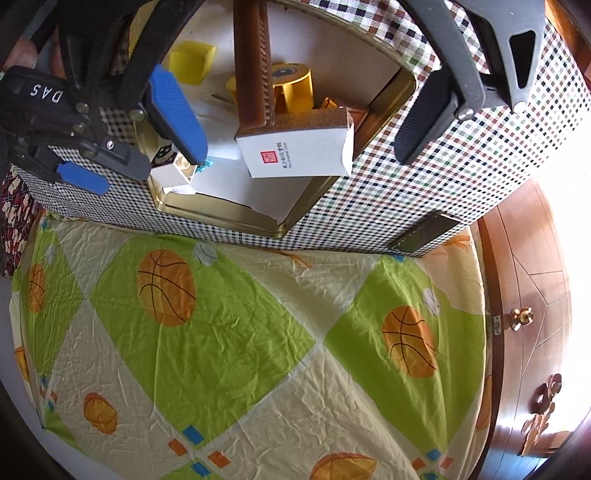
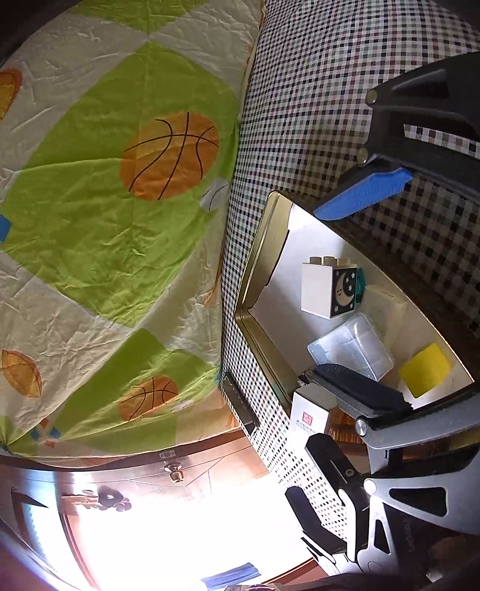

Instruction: Organize rigid objects

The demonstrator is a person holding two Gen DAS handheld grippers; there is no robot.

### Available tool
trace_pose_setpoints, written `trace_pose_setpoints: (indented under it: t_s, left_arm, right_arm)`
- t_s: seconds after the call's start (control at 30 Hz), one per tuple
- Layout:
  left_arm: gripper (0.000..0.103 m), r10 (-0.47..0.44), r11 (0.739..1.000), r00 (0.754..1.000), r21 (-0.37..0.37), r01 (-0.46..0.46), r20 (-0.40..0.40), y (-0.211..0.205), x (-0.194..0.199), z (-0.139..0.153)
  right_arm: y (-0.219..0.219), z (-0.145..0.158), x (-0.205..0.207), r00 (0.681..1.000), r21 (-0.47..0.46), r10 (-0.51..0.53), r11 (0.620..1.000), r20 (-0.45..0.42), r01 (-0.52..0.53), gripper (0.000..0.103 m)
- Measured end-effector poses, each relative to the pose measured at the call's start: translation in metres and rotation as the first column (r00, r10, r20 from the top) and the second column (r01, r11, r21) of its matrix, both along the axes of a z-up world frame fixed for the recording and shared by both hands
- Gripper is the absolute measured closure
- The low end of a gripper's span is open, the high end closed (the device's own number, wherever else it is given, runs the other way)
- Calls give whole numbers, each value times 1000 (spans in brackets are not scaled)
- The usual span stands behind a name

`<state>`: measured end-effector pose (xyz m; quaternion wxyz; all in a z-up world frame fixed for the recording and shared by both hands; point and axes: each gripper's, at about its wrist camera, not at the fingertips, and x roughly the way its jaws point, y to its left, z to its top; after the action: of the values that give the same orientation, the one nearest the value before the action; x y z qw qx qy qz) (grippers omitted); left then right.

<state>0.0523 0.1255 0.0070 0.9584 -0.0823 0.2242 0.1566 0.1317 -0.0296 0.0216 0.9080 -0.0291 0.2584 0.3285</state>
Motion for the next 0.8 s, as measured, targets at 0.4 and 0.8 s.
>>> trace_pose_setpoints:
  t_s: [0.4,0.8]
  left_arm:
    - [0,55,998,998,26,-55,14,2,-31,20]
    - [0,89,994,996,60,-89,2,6,-34,17]
  right_arm:
    - [1,30,-52,990,-12,74,997,122,-73,14]
    - [3,30,-57,989,-9,84,996,122,-84,14]
